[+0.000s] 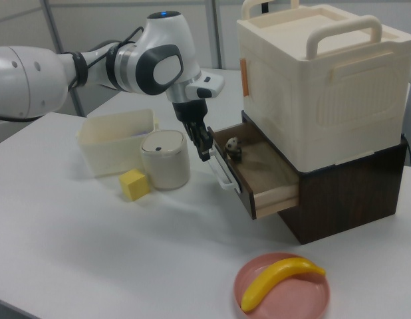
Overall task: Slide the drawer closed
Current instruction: 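Move the gripper over to the open drawer's front panel, then push the drawer front inward with the gripper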
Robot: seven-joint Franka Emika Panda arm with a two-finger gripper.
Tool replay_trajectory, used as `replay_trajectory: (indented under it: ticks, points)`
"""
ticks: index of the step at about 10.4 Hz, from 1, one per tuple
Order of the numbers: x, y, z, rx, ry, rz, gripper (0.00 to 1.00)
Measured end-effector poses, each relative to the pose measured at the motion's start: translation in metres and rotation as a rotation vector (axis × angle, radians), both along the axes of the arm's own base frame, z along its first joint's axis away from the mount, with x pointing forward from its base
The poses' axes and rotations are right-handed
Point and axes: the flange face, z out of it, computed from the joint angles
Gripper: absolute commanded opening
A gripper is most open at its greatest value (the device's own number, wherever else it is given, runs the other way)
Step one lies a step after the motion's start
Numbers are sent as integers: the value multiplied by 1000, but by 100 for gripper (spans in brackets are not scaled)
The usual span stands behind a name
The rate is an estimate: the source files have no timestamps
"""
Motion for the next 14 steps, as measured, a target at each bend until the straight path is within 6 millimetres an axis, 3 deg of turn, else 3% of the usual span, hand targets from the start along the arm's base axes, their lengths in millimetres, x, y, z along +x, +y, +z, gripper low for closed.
replay_trajectory:
  ticks: [3,9,14]
  points:
    - [10,-1,-21,2,-9,-25,16]
    - [20,-12,-30,-15,-87,-125,16]
    - [25,-43,-15,-43,-207,-173,16]
